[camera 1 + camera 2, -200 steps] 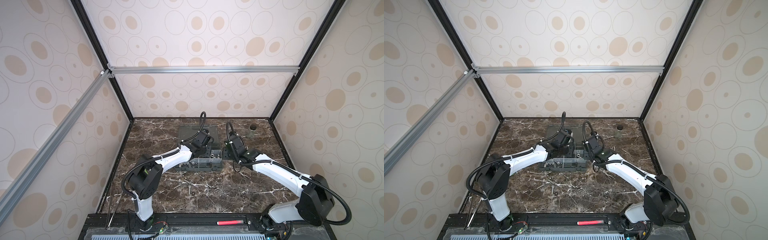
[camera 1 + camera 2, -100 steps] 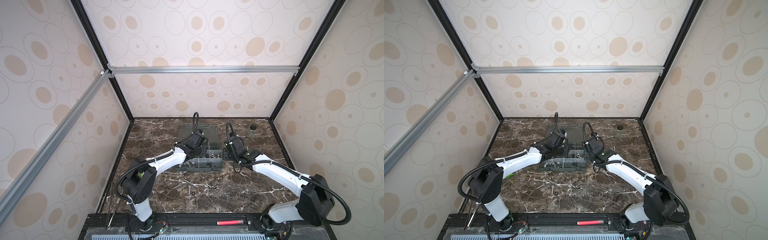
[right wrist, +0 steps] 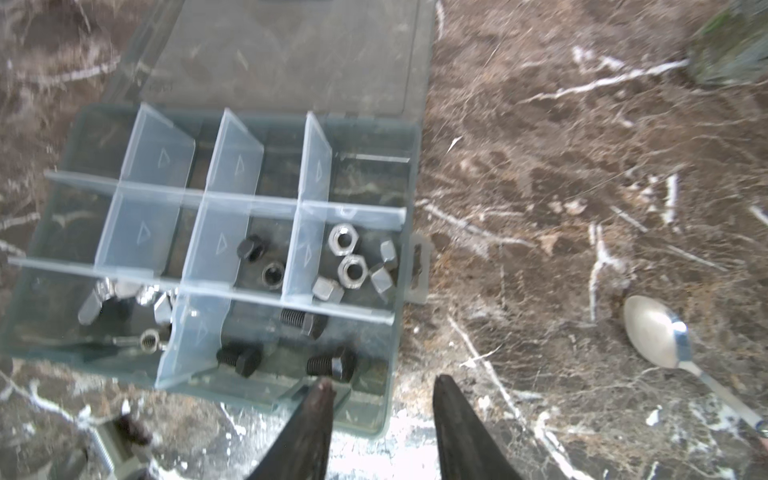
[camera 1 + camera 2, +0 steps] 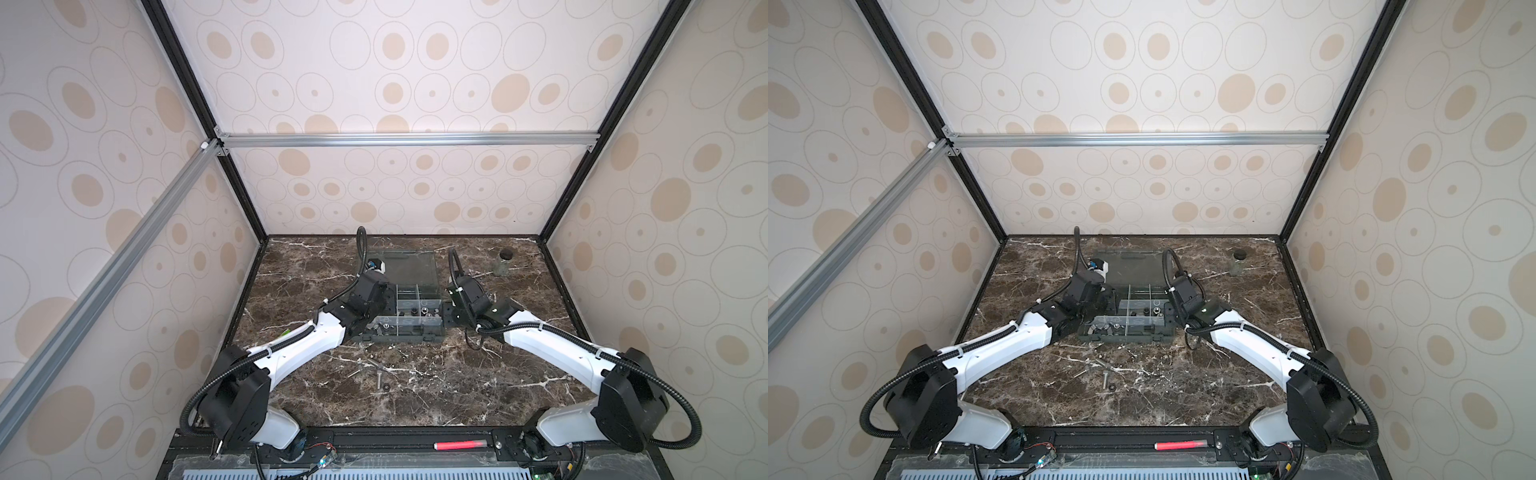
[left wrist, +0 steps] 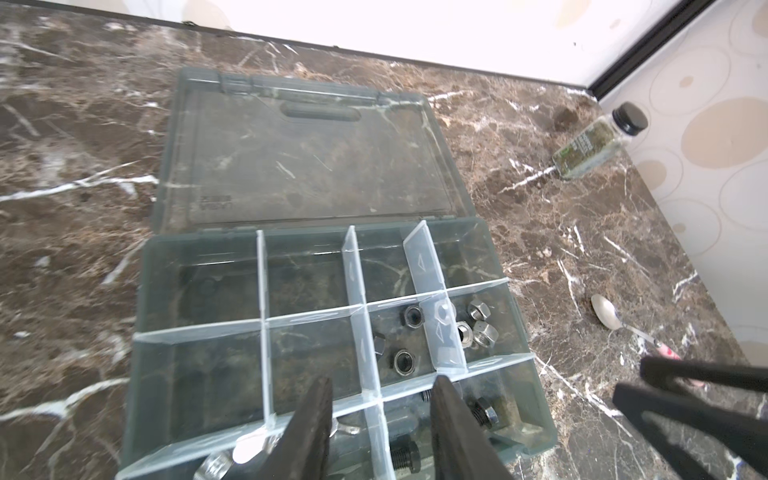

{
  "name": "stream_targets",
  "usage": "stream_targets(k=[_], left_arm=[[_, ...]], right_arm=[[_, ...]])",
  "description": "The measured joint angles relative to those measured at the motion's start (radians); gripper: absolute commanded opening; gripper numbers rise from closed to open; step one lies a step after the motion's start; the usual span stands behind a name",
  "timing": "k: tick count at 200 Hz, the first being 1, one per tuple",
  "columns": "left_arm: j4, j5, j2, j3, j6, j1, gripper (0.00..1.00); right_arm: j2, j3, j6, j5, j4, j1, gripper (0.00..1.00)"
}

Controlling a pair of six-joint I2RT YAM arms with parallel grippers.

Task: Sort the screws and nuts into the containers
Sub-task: 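Move the right gripper to the loose nuts while the left gripper draws back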

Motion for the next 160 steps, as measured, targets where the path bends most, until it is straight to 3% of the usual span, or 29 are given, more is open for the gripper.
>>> stream_targets(k=[67, 115, 160], left_arm=[[0.024, -0.068, -0.182, -0.138, -0.041, 0.029, 0.43], [0.026, -0.134, -0.317, -0.245, -0.07, 0.048, 0.52], [0.028, -0.159, -0.387, -0.301, -0.081, 0.058, 0.52]], right_arm=[[-0.011, -0.129, -0.02, -0.024, -0.005, 0.222, 0.44], [-0.009, -0.136, -0.039, -0.05, 0.021, 0.326, 0.45], [0.094, -0.103, -0.063, -0.082, 0.053, 0.413, 0.44]])
